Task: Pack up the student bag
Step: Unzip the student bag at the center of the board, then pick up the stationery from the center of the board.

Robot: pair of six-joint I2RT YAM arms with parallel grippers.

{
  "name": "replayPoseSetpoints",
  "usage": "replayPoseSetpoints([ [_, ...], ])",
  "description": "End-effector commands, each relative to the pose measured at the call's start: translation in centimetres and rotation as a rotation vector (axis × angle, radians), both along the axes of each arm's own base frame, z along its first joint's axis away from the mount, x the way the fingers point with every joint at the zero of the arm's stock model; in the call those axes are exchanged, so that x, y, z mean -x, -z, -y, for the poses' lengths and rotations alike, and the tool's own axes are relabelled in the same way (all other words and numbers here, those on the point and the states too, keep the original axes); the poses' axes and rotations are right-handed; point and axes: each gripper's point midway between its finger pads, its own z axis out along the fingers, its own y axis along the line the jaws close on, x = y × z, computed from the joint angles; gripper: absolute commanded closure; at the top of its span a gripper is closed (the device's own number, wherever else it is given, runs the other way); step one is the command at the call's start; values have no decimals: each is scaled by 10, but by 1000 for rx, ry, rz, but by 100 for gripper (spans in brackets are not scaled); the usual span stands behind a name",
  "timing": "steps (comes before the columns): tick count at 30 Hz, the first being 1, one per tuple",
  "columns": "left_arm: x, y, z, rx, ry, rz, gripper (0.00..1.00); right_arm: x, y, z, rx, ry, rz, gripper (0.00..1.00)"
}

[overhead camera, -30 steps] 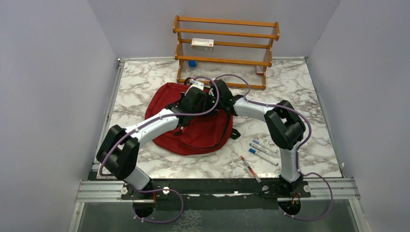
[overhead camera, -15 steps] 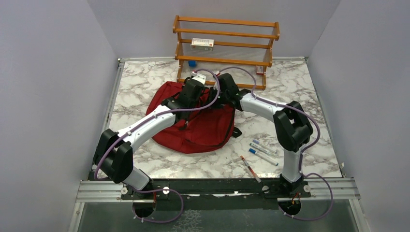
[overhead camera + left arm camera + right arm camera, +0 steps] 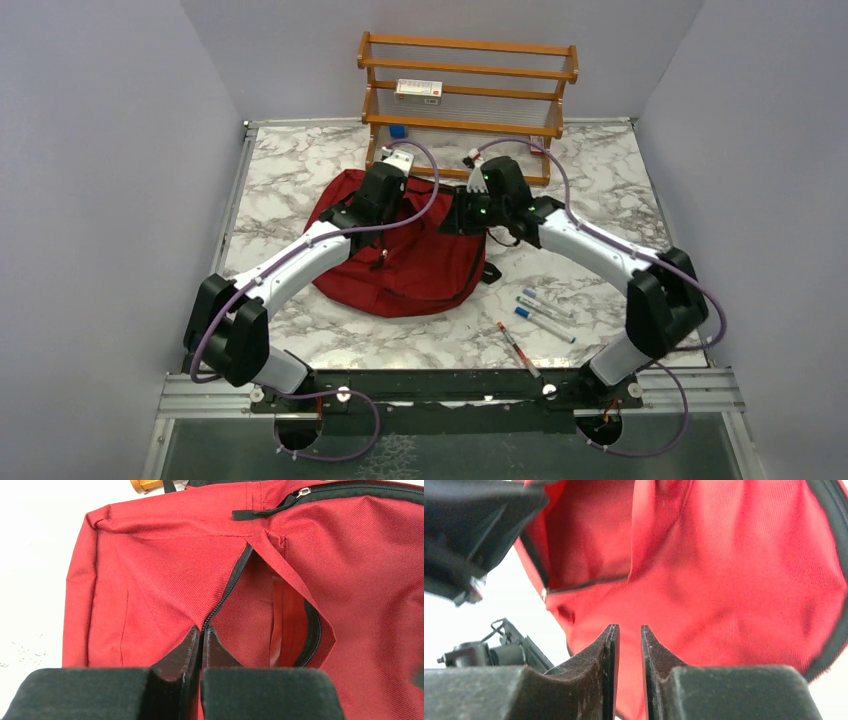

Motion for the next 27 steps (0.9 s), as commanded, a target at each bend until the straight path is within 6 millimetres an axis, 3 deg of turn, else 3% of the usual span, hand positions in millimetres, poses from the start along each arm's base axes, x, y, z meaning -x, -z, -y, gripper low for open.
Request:
replayPoseSetpoints([
  [1, -7, -21, 6, 111, 16, 78, 100, 31, -13, 45, 89, 69, 21, 72],
  [8, -7, -17, 6, 129, 29, 79, 100, 92, 2, 120, 289, 197, -90, 65],
  [11, -6, -16, 8, 139, 37, 83, 100, 116, 8, 142, 358, 239, -170, 62],
  [16, -7, -14, 8, 159, 37, 90, 100, 144, 14, 158, 385, 264, -243, 57],
  [22, -9, -10, 5, 181, 32, 84, 100, 174, 48, 170, 446, 262, -336, 52],
  [27, -9, -4, 5, 203, 31, 67, 100, 187, 68, 172, 470, 259, -364, 50],
])
